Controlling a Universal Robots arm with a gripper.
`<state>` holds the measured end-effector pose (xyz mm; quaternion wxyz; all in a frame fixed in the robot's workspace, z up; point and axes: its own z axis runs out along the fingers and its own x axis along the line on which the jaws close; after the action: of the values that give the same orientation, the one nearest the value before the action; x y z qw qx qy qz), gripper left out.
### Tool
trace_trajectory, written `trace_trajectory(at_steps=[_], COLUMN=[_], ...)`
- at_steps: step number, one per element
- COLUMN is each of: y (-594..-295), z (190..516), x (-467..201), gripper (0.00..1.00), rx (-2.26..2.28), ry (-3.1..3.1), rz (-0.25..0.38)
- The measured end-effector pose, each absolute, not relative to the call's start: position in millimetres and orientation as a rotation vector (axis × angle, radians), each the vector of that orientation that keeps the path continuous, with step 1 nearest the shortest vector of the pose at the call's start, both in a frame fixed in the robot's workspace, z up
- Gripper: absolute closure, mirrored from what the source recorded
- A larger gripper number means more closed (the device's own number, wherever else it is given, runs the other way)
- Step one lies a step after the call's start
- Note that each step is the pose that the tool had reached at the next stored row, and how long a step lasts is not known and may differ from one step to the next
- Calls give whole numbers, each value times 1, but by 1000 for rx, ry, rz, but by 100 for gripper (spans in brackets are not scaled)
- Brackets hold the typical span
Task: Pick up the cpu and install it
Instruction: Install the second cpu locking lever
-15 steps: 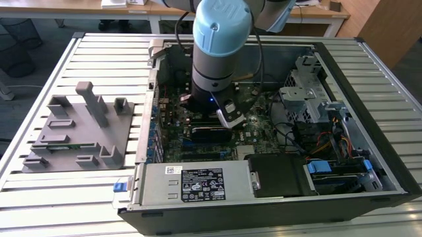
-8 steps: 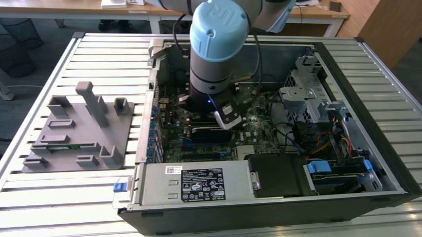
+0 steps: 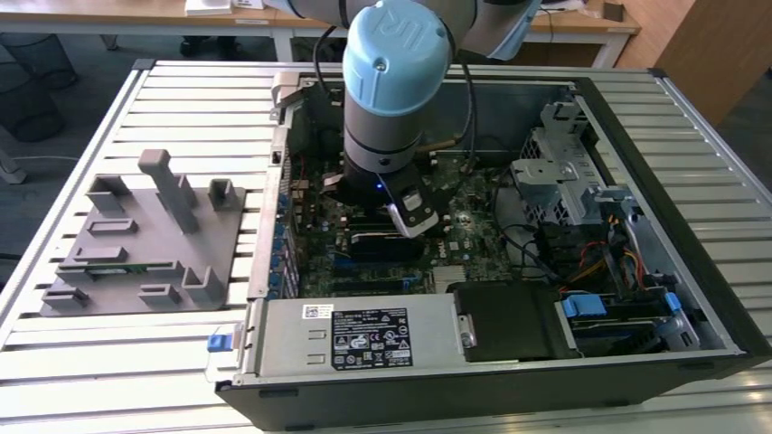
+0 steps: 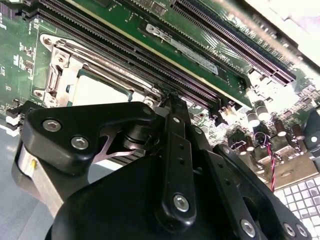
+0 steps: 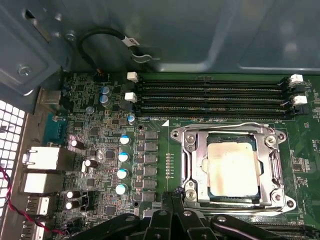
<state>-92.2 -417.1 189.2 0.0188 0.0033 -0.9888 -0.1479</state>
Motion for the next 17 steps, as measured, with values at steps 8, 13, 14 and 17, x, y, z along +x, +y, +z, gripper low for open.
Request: trace_trajectory(at_steps=[8, 13, 14, 17], y=[-415, -415, -415, -415], z=[189, 194, 194, 194], x=[-92, -92, -92, -92], gripper=[89, 89, 89, 89], rx=[10, 10, 10, 11], ry=[-3070, -3070, -3070, -3072], rz=[-456, -457, -456, -456])
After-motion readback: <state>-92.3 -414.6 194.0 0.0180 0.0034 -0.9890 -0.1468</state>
